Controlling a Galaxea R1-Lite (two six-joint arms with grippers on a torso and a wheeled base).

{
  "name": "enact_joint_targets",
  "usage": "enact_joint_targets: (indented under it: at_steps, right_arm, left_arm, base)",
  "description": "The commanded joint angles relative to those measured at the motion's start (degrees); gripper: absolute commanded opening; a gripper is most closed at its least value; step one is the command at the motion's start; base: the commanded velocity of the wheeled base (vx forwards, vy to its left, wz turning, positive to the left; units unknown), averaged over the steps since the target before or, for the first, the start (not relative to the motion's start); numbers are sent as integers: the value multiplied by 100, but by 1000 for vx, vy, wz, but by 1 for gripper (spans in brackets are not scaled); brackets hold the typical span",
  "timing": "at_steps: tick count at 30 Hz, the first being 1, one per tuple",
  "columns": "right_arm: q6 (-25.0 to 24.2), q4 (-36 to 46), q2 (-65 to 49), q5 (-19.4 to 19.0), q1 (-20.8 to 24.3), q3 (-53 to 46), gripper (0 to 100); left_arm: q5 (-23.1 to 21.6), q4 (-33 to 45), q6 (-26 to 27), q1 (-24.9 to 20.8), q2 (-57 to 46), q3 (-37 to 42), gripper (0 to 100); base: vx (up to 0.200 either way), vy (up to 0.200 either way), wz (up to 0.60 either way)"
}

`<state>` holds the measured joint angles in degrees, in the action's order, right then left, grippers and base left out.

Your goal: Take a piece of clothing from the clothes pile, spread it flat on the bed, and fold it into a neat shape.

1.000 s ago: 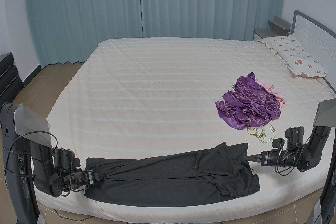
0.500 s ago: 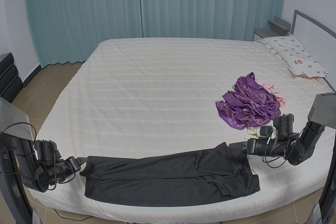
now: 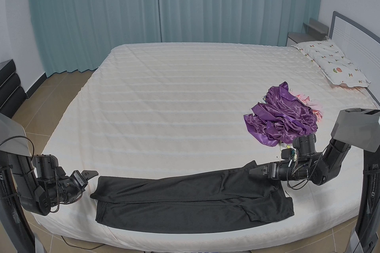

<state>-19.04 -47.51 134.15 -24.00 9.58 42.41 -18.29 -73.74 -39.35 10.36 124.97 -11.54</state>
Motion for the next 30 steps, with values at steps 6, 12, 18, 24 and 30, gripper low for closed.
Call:
enact_joint_targets:
  at_steps: [6, 12, 18, 24, 30]
  right_arm:
    - [6, 31, 138, -8, 26, 4, 0]
    - [15, -4, -2, -8, -62, -137, 0]
    - [32, -22, -266, -78, -237, -400, 0]
    - [120, -22, -407, -113, -317, -611, 0]
    - [155, -22, -459, -113, -343, -752, 0]
  left_arm:
    - [9, -9, -2, 18, 116, 29, 100]
    - [9, -9, 6, 18, 116, 47, 100]
    - [0, -9, 24, 10, 116, 91, 100]
    - [0, -9, 33, 10, 116, 100, 100]
    - [0, -18, 42, 1, 125, 152, 100]
  base:
    - [0, 0, 0]
    - [0, 0, 0]
    - [0, 0, 0]
    - [0, 0, 0]
    - [0, 0, 0]
